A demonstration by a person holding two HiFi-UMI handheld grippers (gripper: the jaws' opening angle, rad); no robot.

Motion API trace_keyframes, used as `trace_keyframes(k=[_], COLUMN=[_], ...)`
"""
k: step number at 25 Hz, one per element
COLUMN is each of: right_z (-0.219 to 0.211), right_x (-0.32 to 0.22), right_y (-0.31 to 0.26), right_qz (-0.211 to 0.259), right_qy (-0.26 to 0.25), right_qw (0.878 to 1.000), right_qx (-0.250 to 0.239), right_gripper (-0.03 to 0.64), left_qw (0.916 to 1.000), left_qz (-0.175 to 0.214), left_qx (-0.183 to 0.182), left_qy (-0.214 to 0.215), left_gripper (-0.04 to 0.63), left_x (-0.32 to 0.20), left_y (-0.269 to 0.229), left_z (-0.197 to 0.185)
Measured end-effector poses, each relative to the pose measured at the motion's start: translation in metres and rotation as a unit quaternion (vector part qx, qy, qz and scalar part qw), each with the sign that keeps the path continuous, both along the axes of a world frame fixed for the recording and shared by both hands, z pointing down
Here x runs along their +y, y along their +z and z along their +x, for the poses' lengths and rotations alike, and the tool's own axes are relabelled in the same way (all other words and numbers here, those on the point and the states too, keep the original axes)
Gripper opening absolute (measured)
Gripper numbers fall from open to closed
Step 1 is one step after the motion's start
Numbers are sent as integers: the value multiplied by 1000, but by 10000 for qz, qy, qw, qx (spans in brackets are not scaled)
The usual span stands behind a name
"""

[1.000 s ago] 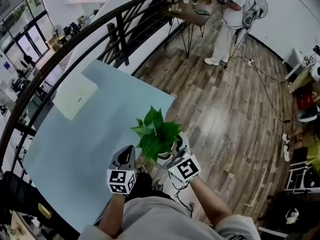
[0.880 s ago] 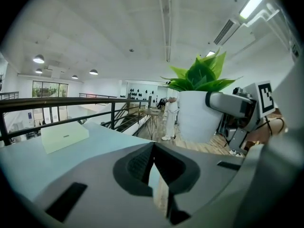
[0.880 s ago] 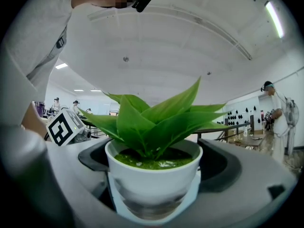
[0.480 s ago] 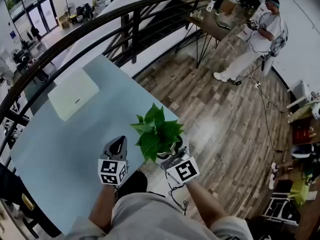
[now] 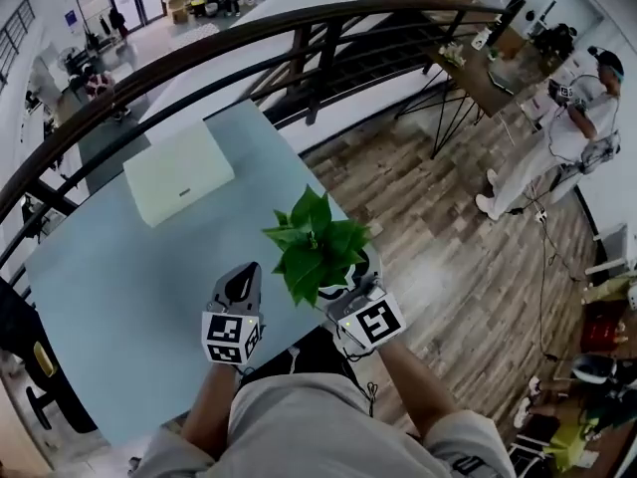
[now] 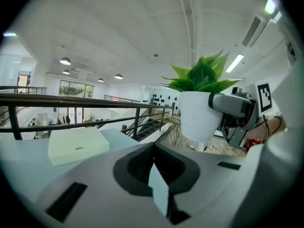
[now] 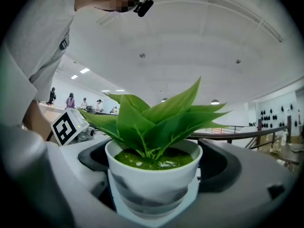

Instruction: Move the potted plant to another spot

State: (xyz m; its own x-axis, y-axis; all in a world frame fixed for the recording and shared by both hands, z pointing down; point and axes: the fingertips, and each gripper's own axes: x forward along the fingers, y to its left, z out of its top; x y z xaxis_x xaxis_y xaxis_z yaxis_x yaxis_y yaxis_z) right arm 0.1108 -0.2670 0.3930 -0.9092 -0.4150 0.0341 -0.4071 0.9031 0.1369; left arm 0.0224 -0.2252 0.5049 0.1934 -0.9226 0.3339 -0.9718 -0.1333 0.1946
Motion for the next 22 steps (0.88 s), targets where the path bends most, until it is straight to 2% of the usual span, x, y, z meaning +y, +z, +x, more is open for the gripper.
trace_keyframes(k=[3, 6, 8, 11, 17, 22], right_z=[-23, -58, -83, -101, -138, -155], right_x=[-19, -36, -43, -51, -62, -68], right_y=[5, 15, 20, 29, 37, 61], right_qz=[-164, -200, -281, -228, -163, -281], right_qy=[-445, -1113, -1613, -2180, -3272, -3760], right_qw=[9989, 9935, 9864, 9757, 9448, 9259], right_qx=[-64, -80, -106, 17, 85, 232], right_gripper=[548, 548, 548, 549, 548, 549], left_qw=[9989, 9926, 9841, 9709, 9400, 9156], left_qz=[-27, -32, -106, -293, -461, -577], left_qx=[-34, -128, -158, -119, -82, 62], left_qy=[-460, -1210, -1766, -2376, -3378, -3980], left_gripper=[12, 12, 12, 12, 12, 12], left_x=[-7, -9, -4, 7, 19, 28], left_y=[5, 12, 17, 24, 33, 48], left_z=[-19, -52, -73, -83, -87, -82])
